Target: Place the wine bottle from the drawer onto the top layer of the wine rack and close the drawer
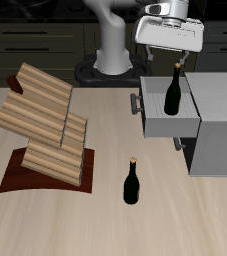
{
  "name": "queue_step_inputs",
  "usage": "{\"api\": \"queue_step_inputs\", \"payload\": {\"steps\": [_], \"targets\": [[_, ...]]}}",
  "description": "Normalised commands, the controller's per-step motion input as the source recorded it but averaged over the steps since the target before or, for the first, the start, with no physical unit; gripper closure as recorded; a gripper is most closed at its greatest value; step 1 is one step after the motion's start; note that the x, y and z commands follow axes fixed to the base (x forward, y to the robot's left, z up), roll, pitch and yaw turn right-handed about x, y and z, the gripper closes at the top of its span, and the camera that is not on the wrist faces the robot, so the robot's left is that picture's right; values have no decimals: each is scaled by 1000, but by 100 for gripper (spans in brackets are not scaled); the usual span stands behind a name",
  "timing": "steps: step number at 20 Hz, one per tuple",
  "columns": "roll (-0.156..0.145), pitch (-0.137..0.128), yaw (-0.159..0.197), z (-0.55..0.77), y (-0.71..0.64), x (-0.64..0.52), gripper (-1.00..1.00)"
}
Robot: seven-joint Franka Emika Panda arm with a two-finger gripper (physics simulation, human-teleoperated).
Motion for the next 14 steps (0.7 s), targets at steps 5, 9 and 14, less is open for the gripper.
{"api": "queue_step_inputs", "payload": {"steps": [5, 9, 14], "targets": [[-13, -87, -2, -151, 30, 105, -100], [23, -29, -27, -94, 50, 81, -100], [57, -130, 10, -10, 148, 17, -100]]}}
